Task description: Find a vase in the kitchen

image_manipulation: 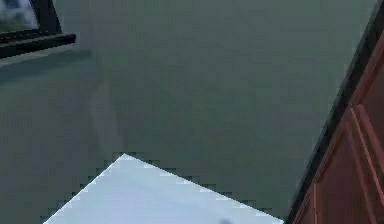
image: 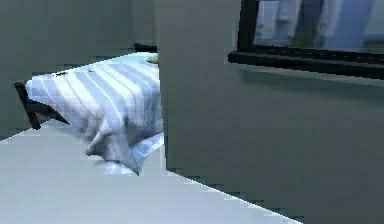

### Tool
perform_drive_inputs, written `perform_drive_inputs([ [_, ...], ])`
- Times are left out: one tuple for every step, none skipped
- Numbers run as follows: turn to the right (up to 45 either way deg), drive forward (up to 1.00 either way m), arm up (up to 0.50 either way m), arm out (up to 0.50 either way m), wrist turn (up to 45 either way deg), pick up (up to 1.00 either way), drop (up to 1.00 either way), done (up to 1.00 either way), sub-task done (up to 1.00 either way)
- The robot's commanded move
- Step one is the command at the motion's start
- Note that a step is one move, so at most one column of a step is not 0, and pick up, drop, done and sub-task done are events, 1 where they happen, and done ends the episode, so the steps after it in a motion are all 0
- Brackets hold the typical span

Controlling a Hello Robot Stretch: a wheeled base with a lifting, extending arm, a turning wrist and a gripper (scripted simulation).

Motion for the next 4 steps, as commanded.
perform_drive_inputs([
  [0.0, 0.25, 0.0, 0.0, 0.0, 0.0, 0.0, 0.0, 0.0],
  [-45.0, 0.0, 0.0, 0.0, 0.0, 0.0, 0.0, 0.0, 0.0],
  [-42.0, 0.0, 0.0, 0.0, 0.0, 0.0, 0.0, 0.0, 0.0],
  [0.0, 0.35, 0.0, 0.0, 0.0, 0.0, 0.0, 0.0, 0.0],
])
